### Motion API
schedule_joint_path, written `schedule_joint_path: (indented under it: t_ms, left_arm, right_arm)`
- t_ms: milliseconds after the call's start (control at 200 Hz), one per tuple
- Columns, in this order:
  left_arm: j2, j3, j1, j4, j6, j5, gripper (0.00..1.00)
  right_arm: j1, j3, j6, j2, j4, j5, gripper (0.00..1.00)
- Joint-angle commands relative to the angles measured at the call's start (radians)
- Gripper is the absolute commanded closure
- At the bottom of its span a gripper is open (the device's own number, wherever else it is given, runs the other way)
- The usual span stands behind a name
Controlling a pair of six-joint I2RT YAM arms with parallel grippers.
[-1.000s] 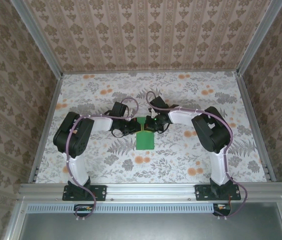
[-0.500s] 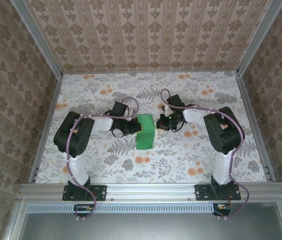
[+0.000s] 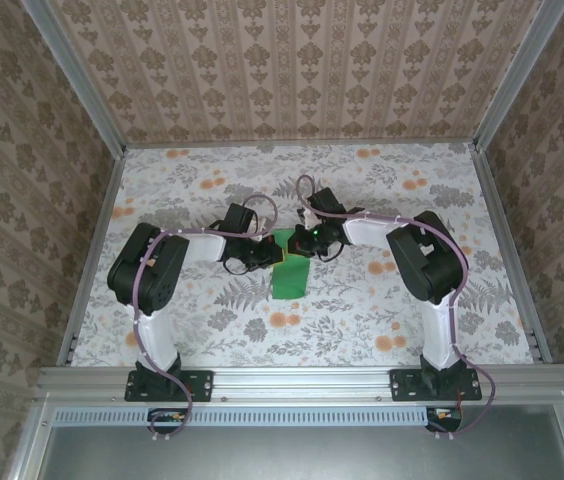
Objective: Fold a paper plane with a square sheet of paper (pick it up from the middle)
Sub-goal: First fold in half a square sheet of paper at the center of the table.
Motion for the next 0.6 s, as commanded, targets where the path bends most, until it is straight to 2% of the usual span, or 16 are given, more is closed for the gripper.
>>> schedule_joint_path:
  t_ms: [0,215,375,490,595]
  left_arm:
    - [0.120,-0.085,0.008,-0.195,0.009,-0.210,1.00]
    - [0.126,-0.100,0.009,-0.186,0.004,-0.216,1.00]
    - [0.128,-0.105,0.009,-0.178,0.002,-0.212,1.00]
    - [0.125,-0.104,0.009,-0.178,0.002,-0.210,1.00]
    - [0.125,-0.104,0.009,-0.177,-0.001,-0.211,1.00]
  right_arm:
    - [-0.029,0.004,0.013,0.027,-0.002,-0.003,1.00]
    - [-0.103,-0.091,-0.038,0.012,-0.037,0.044,1.00]
    - [-0.166,-0.100,-0.061,-0.037,-0.073,0.108,1.00]
    - [-0.162,-0.095,-0.050,-0.104,-0.073,0.164,1.00]
    - [-0.128,-0.106,-0.021,-0.143,-0.030,0.161,1.00]
